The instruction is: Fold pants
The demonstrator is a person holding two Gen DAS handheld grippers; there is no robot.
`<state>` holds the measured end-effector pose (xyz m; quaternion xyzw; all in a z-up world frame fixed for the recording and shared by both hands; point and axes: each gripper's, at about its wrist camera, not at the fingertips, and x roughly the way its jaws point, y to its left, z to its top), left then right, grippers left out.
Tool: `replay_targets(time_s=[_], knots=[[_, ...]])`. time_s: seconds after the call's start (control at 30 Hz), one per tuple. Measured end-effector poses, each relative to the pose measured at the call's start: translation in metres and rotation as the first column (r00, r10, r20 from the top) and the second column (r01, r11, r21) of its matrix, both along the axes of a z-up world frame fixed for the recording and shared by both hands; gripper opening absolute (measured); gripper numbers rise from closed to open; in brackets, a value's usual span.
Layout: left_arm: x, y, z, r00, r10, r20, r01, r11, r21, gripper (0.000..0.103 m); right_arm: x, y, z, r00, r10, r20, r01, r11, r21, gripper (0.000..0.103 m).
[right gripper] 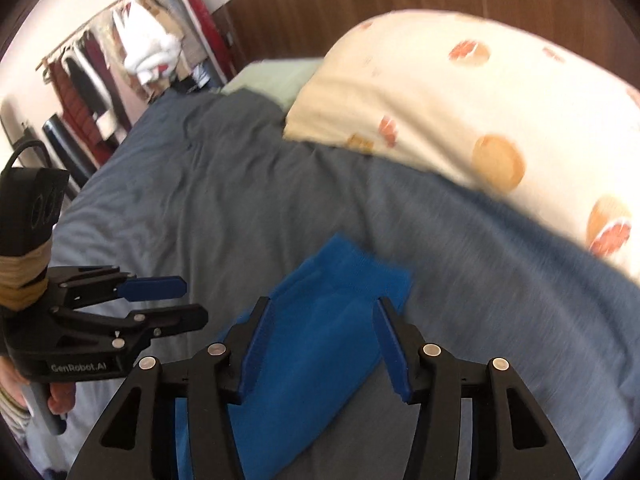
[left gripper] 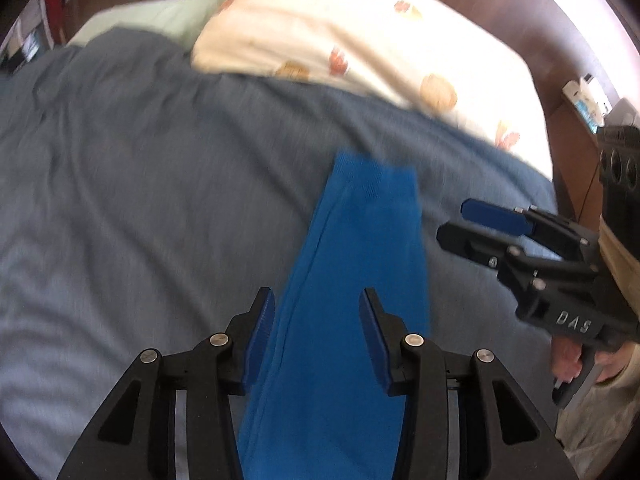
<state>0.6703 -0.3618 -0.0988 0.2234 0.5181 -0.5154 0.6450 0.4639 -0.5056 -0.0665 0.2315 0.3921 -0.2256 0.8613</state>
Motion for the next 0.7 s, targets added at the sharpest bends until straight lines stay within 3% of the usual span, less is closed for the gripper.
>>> replay_targets(time_s=[0.27,0.7], knots=[[-0.014,0.064,-0.026,0.995,0.07,-0.07,-0.065,0.996,0.063,0.038,0.004,0.053,-0.025,0.994,0.097,-0.054,-0.093,0.994,0.062,0.052],[-0.002,0.099,-0.052,0.992,0.095,-0.087,-0.088,0.993,0.084,0.027,0.023,0.106,-0.043,0.978,0.183,-0.095,-0.176,0.981,0.083,0.052]])
